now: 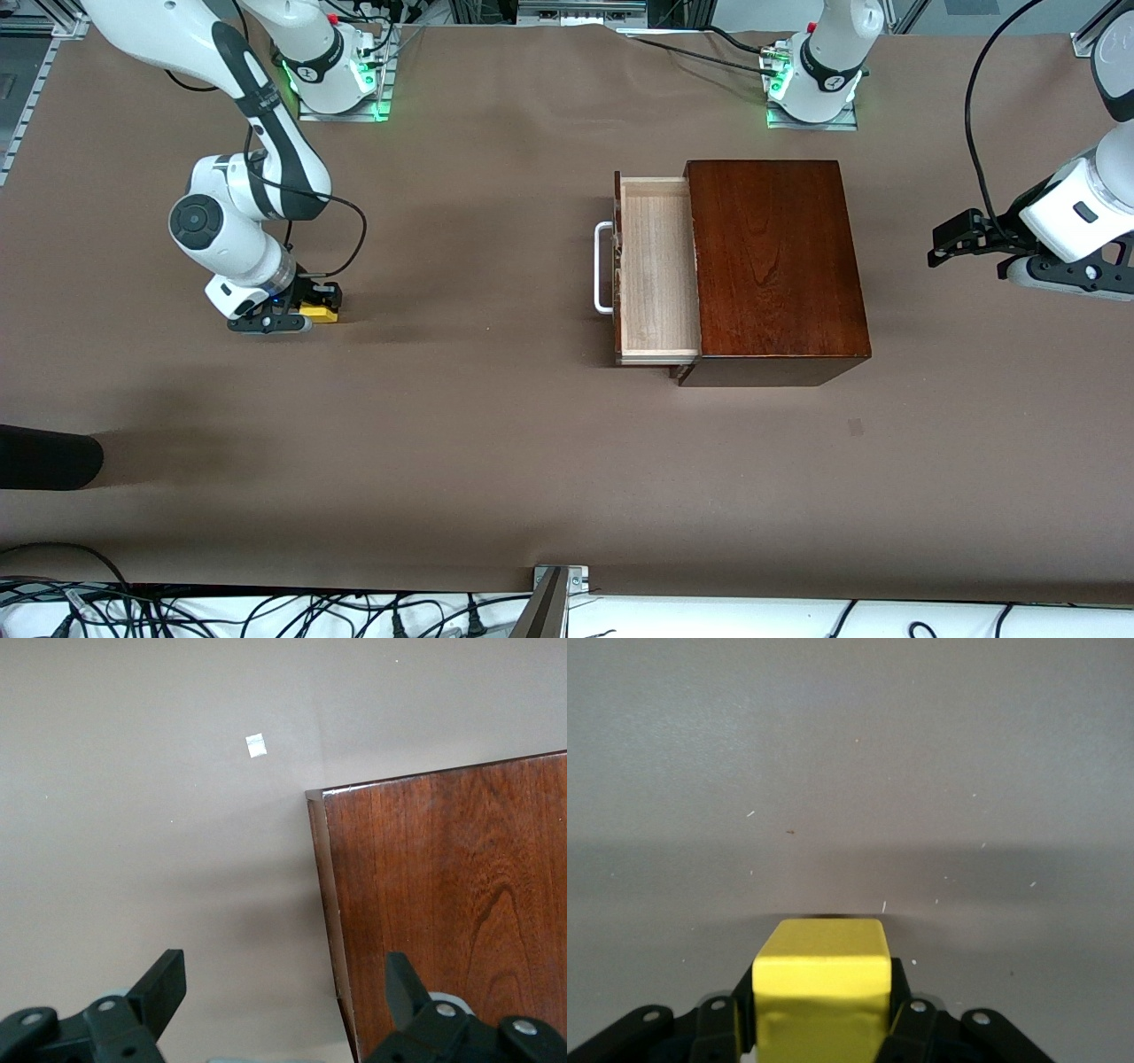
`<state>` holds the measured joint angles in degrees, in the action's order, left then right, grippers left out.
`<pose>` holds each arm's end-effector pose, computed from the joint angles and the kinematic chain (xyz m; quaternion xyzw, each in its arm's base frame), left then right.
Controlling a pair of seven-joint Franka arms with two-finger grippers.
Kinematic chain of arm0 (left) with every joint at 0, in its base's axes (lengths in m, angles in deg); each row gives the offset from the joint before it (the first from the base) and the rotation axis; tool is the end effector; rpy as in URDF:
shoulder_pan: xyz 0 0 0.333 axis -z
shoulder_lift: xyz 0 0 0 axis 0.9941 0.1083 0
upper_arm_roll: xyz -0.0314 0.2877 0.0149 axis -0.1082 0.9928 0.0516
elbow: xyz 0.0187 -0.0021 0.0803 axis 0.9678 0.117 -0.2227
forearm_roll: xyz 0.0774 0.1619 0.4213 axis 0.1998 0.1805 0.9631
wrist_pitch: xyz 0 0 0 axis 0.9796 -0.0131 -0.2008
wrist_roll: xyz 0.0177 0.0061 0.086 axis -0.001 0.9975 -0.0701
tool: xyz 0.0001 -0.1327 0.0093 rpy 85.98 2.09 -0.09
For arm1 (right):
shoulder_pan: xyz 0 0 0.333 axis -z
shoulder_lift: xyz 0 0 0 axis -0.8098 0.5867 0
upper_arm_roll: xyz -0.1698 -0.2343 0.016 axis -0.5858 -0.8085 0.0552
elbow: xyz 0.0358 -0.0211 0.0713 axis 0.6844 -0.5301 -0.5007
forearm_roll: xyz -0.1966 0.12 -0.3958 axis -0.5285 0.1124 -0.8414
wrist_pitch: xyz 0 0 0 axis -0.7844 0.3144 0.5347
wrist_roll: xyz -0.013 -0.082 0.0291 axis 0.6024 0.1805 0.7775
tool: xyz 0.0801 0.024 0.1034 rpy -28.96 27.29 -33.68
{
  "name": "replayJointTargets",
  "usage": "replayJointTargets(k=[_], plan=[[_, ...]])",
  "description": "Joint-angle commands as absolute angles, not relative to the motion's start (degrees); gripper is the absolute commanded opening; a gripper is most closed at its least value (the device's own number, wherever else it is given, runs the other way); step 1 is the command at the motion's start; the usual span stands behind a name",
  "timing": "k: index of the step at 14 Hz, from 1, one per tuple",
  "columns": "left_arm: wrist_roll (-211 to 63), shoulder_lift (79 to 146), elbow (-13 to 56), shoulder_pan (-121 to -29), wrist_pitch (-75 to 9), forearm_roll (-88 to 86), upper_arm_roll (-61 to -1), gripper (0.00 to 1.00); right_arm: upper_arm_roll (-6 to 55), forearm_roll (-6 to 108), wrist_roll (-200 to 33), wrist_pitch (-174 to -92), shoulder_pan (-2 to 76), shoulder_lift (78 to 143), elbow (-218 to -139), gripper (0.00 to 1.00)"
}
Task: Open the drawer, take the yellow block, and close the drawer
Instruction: 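Open the right gripper to release the block and raise it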
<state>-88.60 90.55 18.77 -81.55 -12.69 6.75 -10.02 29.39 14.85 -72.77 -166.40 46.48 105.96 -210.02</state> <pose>0.6362 0.0047 0.4789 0.9973 -0.0641 -0.0350 0.0085 0.5583 0.0668 0.1022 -1.0000 -0.0020 0.0040 0.0023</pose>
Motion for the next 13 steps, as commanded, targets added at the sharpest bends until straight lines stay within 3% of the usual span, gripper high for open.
replayJointTargets(k=[1,3,4,5,6,7,10,13], plan=[[-89.9,90.8,17.8,-81.9,-12.6,6.5,-10.4,1.00,30.0,13.7,-70.6,-167.1,47.0,106.3,-210.2,0.00],[-90.0,90.8,17.8,-82.0,-12.4,6.4,-10.4,1.00,30.0,13.7,-70.5,-167.3,47.0,106.7,-210.2,0.00],[-89.9,90.7,17.8,-81.9,-12.3,6.4,-10.4,1.00,30.0,13.7,-70.5,-167.6,47.0,107.0,-210.2,0.17],[-89.9,90.6,17.8,-81.9,-12.3,6.4,-10.5,1.00,30.1,13.7,-70.5,-167.7,47.0,107.0,-210.2,0.43],[-89.9,90.6,17.8,-81.8,-12.3,6.4,-10.5,1.00,30.2,13.7,-70.5,-167.4,47.0,106.4,-210.2,0.84],[-89.9,90.6,17.8,-81.8,-12.3,6.4,-10.5,1.00,30.2,13.7,-70.5,-167.1,47.0,105.7,-210.2,1.00],[-89.8,90.4,17.8,-81.5,-12.0,6.4,-10.7,1.00,30.3,13.7,-70.9,-166.9,47.0,103.5,-209.1,1.00],[-89.3,90.3,15.7,-81.3,-11.4,6.5,-13.4,1.00,30.3,13.7,-71.5,-159.7,47.1,99.6,-204.4,1.00]])
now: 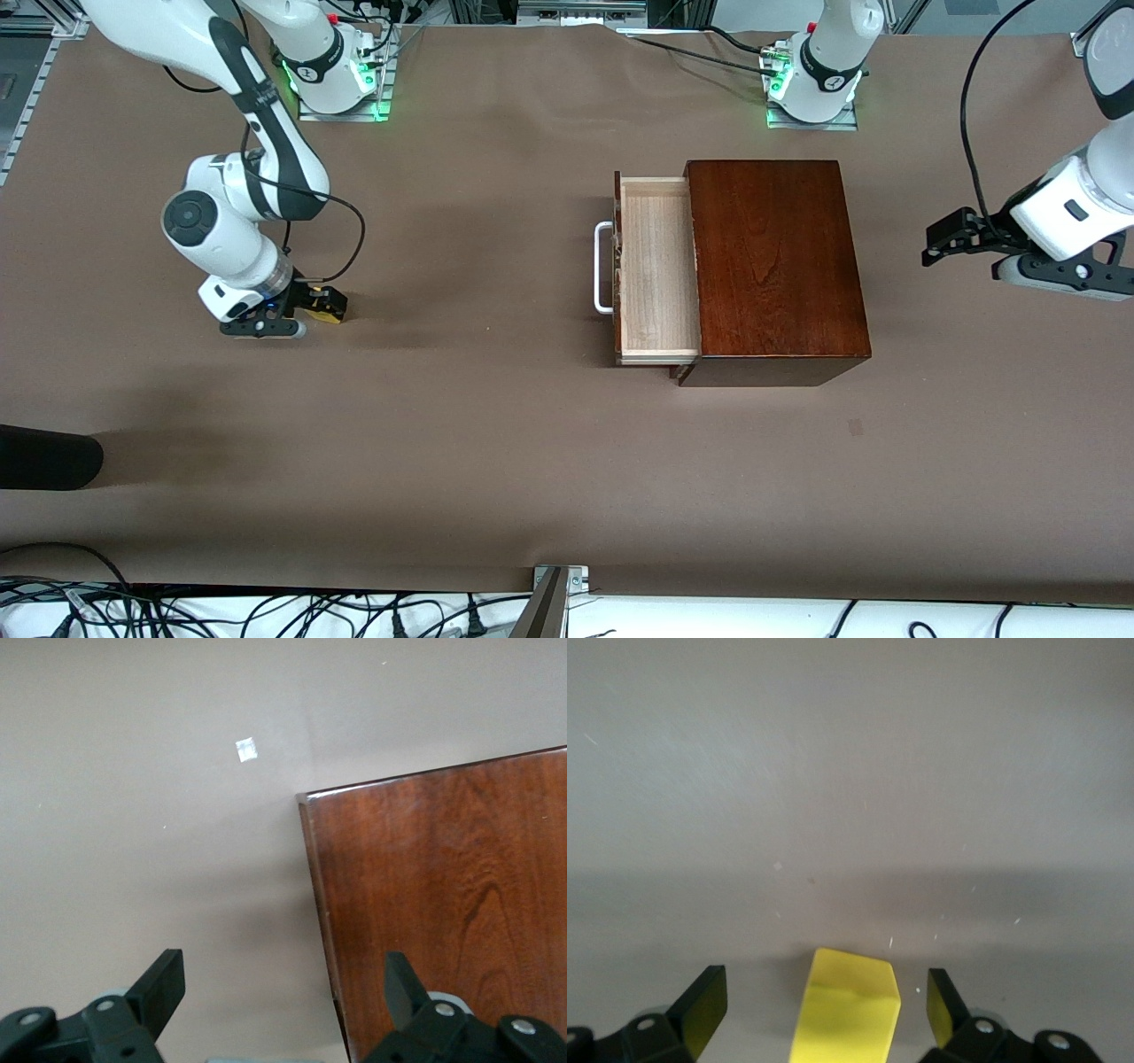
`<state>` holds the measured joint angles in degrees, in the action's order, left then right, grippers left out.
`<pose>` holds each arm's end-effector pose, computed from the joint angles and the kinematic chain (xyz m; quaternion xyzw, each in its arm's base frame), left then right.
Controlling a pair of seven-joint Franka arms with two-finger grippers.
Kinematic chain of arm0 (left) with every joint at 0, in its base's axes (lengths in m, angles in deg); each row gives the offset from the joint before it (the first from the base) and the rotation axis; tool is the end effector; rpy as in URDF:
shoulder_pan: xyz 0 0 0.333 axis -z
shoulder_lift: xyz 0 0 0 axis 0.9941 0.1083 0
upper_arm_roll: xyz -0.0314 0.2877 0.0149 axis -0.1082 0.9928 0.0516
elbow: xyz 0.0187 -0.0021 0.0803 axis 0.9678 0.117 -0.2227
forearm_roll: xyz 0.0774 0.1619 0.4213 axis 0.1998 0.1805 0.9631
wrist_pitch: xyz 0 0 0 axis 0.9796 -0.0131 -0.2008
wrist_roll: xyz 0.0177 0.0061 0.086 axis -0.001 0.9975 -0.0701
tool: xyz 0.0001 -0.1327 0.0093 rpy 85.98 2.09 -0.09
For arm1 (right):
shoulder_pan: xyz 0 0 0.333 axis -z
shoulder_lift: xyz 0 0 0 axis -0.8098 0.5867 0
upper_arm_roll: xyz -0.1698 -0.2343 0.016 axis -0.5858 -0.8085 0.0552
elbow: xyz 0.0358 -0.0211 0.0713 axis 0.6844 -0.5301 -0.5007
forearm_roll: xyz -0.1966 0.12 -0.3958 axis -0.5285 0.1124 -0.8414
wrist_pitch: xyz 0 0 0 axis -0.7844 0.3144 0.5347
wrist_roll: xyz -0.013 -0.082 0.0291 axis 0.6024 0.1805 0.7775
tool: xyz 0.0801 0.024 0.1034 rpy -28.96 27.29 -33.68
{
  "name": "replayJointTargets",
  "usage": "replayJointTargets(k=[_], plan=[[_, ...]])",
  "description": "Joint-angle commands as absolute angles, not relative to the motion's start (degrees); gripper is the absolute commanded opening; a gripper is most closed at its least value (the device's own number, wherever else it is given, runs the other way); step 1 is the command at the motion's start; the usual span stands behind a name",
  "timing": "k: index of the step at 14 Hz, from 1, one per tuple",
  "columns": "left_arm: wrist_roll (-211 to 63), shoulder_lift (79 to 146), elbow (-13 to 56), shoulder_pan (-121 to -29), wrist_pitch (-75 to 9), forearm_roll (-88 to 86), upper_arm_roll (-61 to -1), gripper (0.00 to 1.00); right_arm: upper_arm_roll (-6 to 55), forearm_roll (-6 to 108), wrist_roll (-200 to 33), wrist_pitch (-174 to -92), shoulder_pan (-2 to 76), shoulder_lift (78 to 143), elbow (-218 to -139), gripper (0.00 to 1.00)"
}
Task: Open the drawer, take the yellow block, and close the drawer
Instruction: 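Open the right gripper to release the block and raise it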
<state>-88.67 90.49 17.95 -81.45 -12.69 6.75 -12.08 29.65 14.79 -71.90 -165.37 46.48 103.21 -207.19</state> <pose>0.6377 -0.0190 0.4872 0.9961 -0.0836 -0.0274 0.0085 0.5880 0.0735 0.1486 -0.9993 0.0028 -0.0352 0.0081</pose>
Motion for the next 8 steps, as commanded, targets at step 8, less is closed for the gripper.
replayJointTargets(k=[8], plan=[[-88.8,91.7,13.0,-80.2,-1.3,2.1,-24.7,1.00,30.5,13.7,-72.6,-139.5,47.1,94.5,-190.0,1.00]])
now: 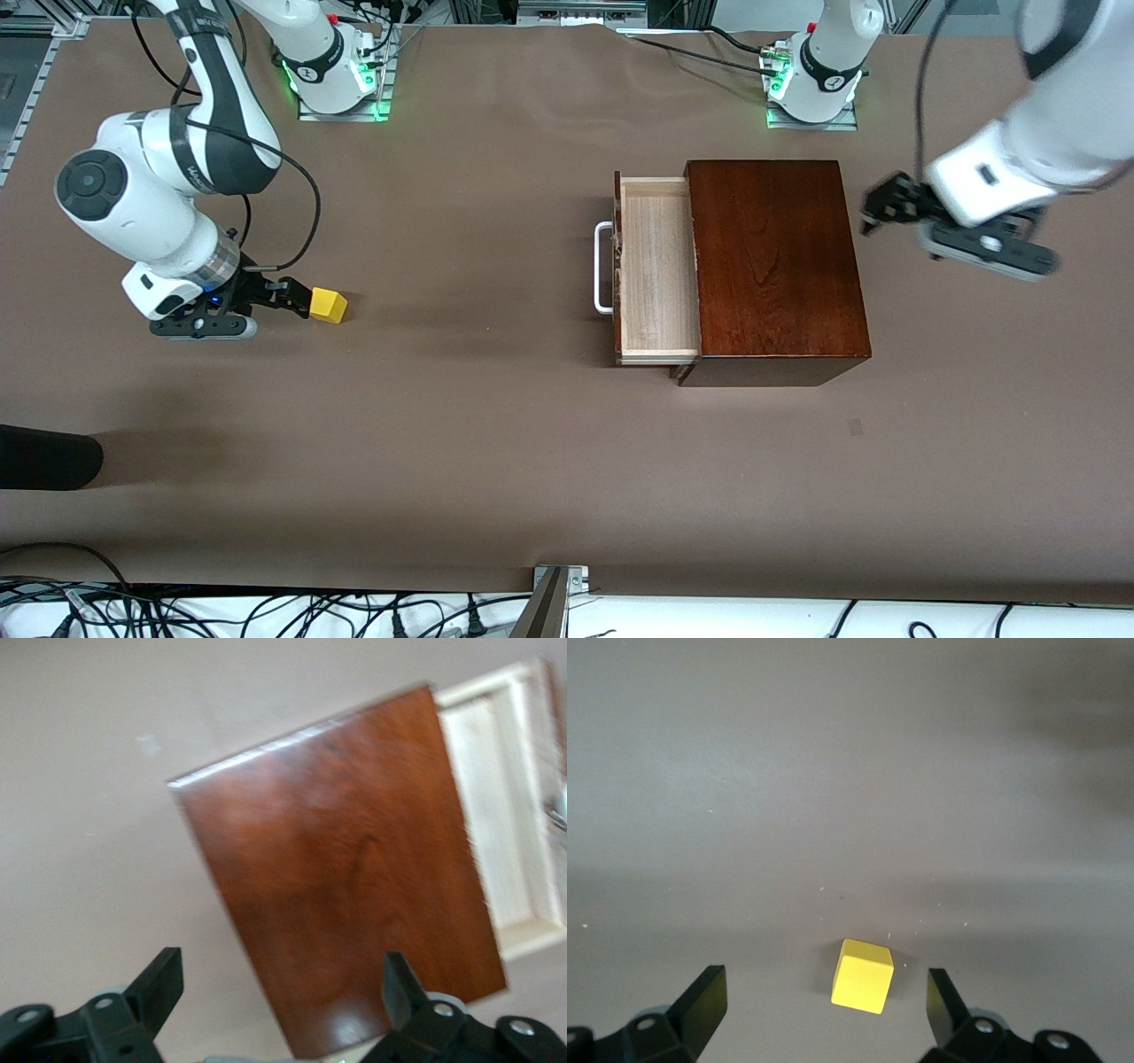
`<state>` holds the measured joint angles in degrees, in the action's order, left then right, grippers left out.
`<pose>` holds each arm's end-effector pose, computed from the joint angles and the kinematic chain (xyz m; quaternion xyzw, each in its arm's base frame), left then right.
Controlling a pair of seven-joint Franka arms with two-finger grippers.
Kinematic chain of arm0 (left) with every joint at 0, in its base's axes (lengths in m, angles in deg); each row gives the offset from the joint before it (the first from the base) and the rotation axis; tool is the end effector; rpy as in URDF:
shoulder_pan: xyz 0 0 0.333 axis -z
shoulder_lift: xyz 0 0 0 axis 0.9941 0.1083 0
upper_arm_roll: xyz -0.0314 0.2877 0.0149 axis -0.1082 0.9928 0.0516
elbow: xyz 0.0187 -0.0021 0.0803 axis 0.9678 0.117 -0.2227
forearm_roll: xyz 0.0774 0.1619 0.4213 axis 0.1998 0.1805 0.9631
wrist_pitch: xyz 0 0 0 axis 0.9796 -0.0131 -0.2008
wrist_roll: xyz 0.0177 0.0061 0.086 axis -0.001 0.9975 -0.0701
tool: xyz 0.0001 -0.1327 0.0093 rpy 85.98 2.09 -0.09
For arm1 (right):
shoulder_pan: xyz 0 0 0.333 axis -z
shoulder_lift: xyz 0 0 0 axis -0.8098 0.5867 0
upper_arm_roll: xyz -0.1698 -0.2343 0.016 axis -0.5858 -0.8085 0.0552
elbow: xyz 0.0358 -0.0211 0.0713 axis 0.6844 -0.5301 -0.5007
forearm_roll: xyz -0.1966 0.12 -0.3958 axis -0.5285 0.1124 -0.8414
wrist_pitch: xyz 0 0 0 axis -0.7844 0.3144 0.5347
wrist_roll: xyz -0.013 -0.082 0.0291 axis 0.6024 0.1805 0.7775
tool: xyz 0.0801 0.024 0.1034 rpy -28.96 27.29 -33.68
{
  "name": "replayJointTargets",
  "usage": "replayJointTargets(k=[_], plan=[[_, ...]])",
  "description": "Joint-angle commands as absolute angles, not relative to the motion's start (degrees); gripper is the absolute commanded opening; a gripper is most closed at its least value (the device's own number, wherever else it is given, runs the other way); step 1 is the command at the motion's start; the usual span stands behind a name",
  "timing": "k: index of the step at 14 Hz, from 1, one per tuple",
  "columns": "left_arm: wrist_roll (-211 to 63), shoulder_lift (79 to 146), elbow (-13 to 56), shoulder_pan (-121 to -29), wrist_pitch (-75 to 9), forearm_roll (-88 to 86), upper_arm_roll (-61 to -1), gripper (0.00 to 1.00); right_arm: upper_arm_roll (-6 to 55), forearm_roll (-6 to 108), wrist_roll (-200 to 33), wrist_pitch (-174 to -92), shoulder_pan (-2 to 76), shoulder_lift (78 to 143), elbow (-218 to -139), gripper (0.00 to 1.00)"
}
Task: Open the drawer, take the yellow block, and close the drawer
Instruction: 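Open the right gripper to release the block and raise it, then push the open drawer shut with the left gripper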
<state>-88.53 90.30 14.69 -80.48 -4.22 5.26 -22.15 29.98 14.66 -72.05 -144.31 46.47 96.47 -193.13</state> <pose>0.6075 -0.1394 0.5092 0.9811 -0.1779 -0.0722 0.0221 0.6446 0.0856 0.3044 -0.9994 -0.0042 -0.0327 0.0101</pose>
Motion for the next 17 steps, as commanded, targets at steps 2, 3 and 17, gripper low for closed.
replayJointTargets(k=[2,3,17], plan=[[-90.8,93.3,13.2,-78.9,2.2,0.1,-27.8,1.00,30.5,13.7,-76.6,-133.5,47.3,92.3,-185.8,1.00],[-92.6,94.7,12.8,-77.7,1.8,0.4,-29.9,1.00,30.5,13.8,-78.9,-130.9,47.3,90.8,-184.3,1.00],[-117.1,118.8,8.8,-56.7,-35.3,4.3,-33.6,1.00,30.0,14.2,-85.8,-107.2,47.1,85.8,-171.3,1.00]])
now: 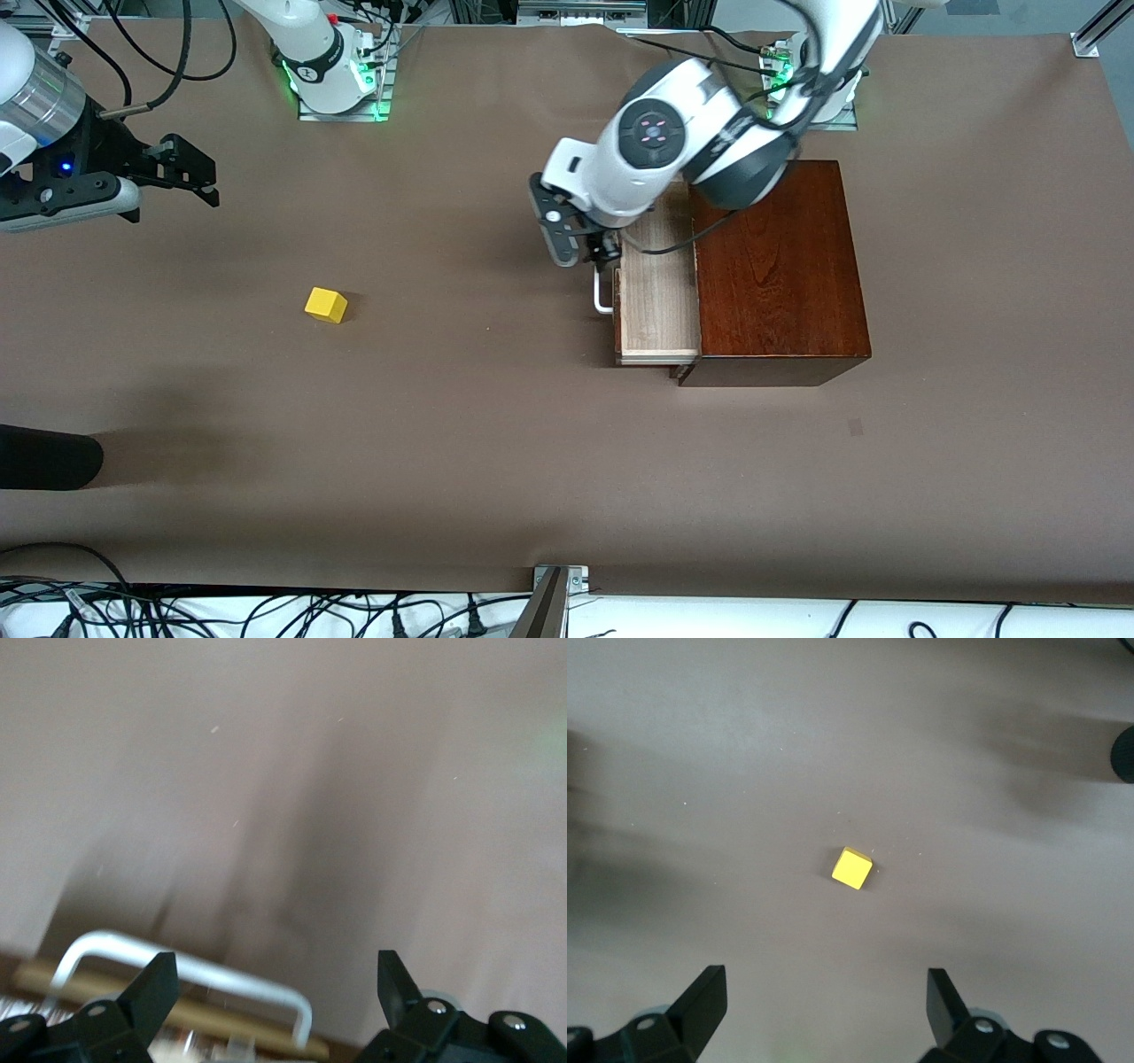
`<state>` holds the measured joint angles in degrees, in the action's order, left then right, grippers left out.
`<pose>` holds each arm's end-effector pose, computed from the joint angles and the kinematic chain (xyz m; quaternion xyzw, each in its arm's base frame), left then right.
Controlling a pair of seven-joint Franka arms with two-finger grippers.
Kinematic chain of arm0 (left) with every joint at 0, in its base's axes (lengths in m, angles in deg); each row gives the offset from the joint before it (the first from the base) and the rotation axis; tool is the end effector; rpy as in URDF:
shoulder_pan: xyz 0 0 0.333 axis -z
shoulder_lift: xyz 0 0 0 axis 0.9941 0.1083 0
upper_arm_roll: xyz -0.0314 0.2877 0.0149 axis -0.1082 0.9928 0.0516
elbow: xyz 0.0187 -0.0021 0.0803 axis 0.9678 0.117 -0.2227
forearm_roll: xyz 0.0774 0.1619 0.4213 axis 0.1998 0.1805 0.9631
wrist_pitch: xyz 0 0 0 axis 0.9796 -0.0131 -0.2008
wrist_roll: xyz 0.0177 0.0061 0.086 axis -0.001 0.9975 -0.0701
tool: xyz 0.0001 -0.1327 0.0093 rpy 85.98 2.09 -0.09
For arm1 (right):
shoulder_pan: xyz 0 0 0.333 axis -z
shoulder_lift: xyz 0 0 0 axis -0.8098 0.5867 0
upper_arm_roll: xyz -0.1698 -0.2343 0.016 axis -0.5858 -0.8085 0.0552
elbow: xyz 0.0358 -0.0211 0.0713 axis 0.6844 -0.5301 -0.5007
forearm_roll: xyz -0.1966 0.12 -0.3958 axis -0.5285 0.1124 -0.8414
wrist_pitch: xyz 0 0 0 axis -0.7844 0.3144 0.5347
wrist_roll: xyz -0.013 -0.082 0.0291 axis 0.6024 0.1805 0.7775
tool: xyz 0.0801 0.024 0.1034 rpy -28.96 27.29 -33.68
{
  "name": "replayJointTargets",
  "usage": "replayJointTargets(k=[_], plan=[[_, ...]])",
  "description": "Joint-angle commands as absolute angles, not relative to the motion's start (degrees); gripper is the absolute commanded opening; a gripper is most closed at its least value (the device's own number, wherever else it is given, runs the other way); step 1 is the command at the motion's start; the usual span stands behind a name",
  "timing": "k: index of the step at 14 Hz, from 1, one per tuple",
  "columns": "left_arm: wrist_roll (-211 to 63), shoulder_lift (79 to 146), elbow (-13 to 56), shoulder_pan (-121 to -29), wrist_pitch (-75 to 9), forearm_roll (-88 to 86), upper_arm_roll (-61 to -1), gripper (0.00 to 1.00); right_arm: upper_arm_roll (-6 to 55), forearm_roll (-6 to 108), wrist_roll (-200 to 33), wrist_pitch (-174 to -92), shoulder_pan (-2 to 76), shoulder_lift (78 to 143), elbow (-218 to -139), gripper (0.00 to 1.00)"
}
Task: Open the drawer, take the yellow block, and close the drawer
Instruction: 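Push the open drawer shut with the left gripper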
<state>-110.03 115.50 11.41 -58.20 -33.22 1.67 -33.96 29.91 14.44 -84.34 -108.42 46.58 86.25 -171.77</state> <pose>0.5155 -0.5229 0.2991 0.8063 -0.5766 -0.0147 0.1311 0.6132 0.0802 0.5638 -0.9935 -0.1138 0.0040 0.0056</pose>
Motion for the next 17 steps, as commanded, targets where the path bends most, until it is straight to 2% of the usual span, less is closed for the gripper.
replayJointTargets(k=[1,5,11,17], plan=[[-123.1,120.7,8.8,-56.7,-36.8,7.5,-33.6,1.00,29.8,14.1,-85.8,-107.8,47.1,86.0,-171.3,1.00],[-130.2,123.0,10.5,-56.9,-37.9,8.8,-33.5,1.00,30.2,13.8,-86.5,-106.7,47.0,86.0,-168.8,1.00],[-130.0,121.9,10.4,-58.8,-23.1,14.2,-32.0,1.00,30.2,14.4,-89.6,-104.0,46.9,86.4,-166.6,1.00],[-129.4,121.8,10.4,-60.7,-16.7,16.3,-31.6,1.00,30.6,14.5,-89.2,-104.0,44.5,86.6,-166.7,1.00]])
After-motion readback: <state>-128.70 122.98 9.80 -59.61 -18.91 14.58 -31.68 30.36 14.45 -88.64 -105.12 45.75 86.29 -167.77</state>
